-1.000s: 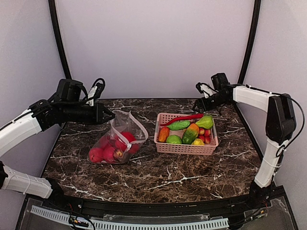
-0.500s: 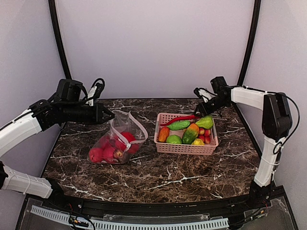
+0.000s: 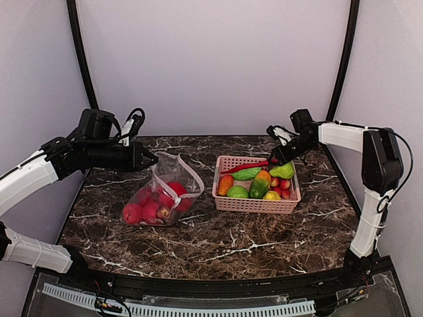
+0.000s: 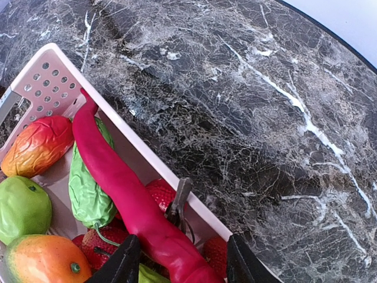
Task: Place the food in the zip-top bag and seal the zipper
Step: Pick up the fake vegetable from the bin, then place the fake vegetable in the zipper food storage bag, then adjust the zipper food storage bag at the center of the board, then pick up the fake fruit from the bin.
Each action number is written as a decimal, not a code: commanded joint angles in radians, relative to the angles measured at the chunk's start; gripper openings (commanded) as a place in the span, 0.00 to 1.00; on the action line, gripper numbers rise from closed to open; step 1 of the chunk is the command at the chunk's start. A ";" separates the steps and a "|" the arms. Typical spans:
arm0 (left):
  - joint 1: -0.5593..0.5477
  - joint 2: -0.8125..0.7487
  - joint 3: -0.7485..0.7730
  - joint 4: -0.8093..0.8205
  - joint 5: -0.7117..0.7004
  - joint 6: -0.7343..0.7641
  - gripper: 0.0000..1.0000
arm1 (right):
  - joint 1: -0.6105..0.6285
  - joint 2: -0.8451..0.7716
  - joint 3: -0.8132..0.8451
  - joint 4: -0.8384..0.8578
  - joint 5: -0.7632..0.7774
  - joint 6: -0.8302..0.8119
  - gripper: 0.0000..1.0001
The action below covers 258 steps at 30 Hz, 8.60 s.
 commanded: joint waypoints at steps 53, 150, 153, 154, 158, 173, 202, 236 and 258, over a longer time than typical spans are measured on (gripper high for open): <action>0.017 0.018 0.047 0.009 0.009 0.018 0.01 | 0.241 -0.536 -0.045 -0.118 -0.018 0.224 0.15; 0.007 -0.002 0.071 0.014 0.065 0.017 0.01 | 0.800 -0.277 -0.068 0.102 0.285 0.883 0.68; 0.008 -0.002 0.073 0.008 0.065 0.021 0.01 | 0.798 -0.226 -0.045 0.105 0.254 0.881 0.60; 0.009 -0.004 0.073 0.006 0.064 0.021 0.01 | 0.799 -0.216 -0.040 0.110 0.248 0.881 0.58; 0.012 -0.008 0.075 0.004 0.062 0.023 0.01 | 0.793 -0.179 -0.026 0.138 0.236 0.884 0.55; 0.055 -0.025 0.223 -0.172 -0.040 0.124 0.01 | 0.799 -0.210 0.215 0.189 0.141 0.739 0.00; 0.122 -0.031 0.140 -0.182 -0.030 0.126 0.01 | 0.783 -0.279 0.145 0.068 0.333 0.718 0.80; 0.155 -0.028 0.114 -0.129 0.042 0.102 0.01 | 0.118 0.037 0.145 -0.149 0.283 0.480 0.38; 0.155 -0.002 0.147 -0.134 0.053 0.102 0.01 | 0.118 0.114 0.081 -0.023 0.322 0.546 0.12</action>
